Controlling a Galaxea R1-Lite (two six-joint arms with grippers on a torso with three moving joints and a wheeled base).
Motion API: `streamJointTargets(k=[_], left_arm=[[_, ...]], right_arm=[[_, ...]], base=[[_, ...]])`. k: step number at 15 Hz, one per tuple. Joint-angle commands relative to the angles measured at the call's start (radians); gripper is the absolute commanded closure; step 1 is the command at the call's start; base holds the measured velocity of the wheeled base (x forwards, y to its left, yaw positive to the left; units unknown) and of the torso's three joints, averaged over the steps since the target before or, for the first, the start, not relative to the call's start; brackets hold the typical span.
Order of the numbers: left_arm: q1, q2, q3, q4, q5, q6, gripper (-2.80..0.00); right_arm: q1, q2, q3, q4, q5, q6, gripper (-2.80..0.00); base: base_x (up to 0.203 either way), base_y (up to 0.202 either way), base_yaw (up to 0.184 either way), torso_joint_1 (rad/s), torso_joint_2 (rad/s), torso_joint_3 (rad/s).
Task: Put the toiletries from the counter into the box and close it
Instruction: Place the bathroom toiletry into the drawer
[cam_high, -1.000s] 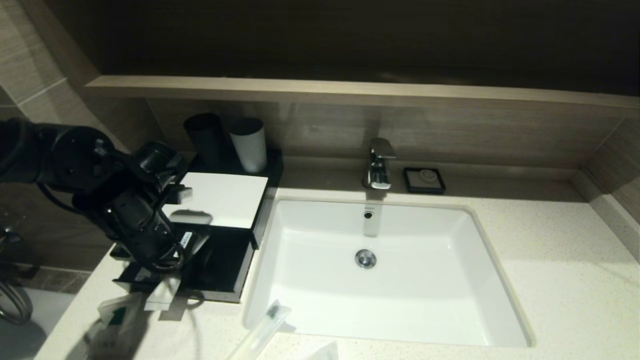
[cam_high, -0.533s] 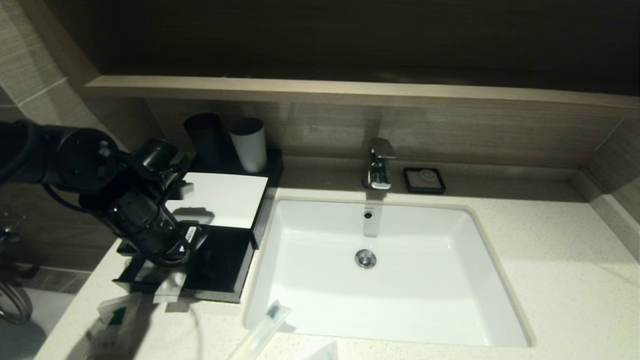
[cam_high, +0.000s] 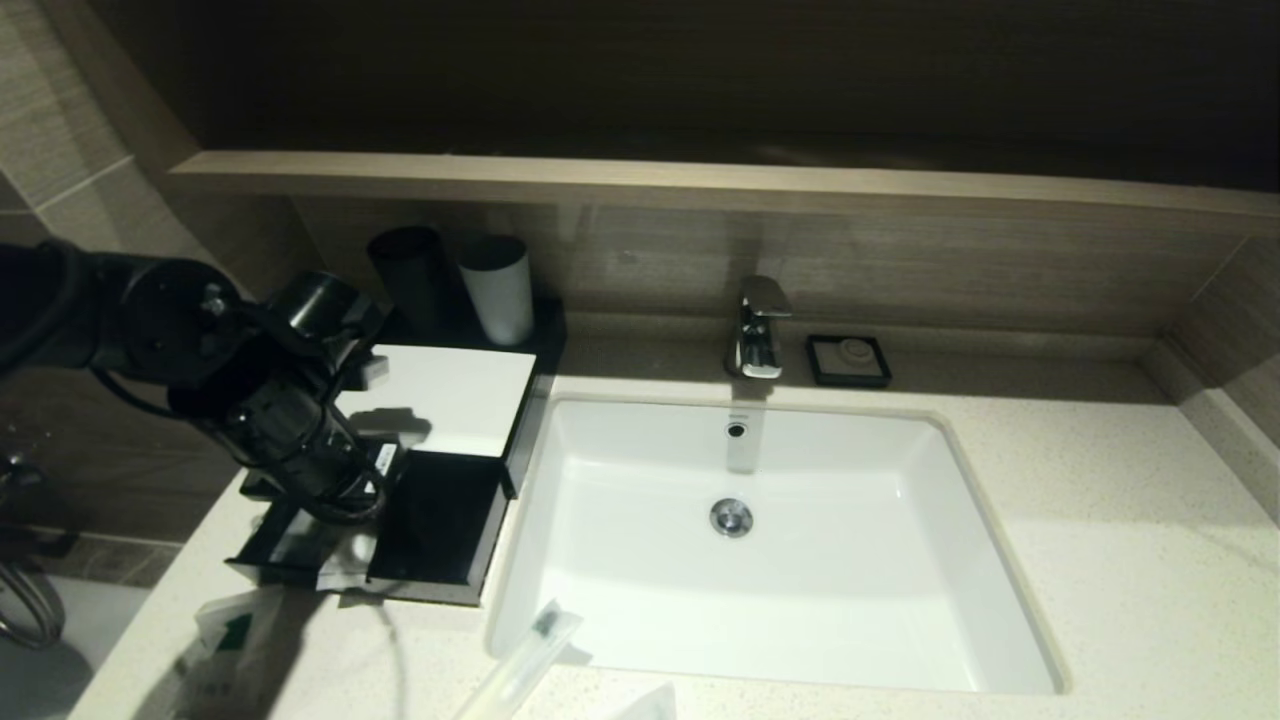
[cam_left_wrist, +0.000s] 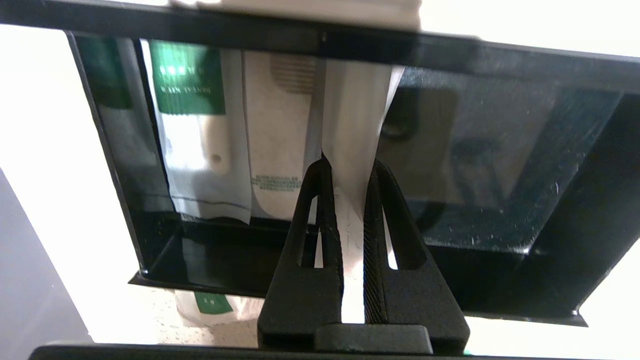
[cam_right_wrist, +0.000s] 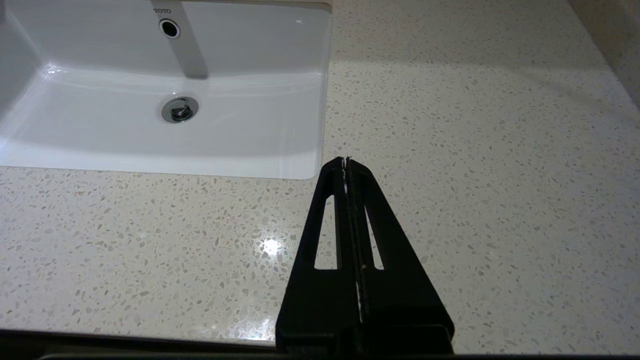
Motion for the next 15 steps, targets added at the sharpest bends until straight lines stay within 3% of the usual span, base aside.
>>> streamJointTargets(k=[1, 15], left_arm=[[0.000, 0.003, 0.001, -0.003, 0.003, 0.001, 0.00], [-0.001, 0.014, 0.002, -0.066, 0.055, 0.036, 0.00]], right_arm=[[0.000, 0.000, 0.000, 0.000, 0.000, 0.000, 0.00], [0.000, 0.000, 0.000, 0.000, 0.000, 0.000, 0.00]], base=[[0.000, 0.000, 0.000, 0.000, 0.00, 0.000], [0.000, 0.000, 0.000, 0.000, 0.00, 0.000]])
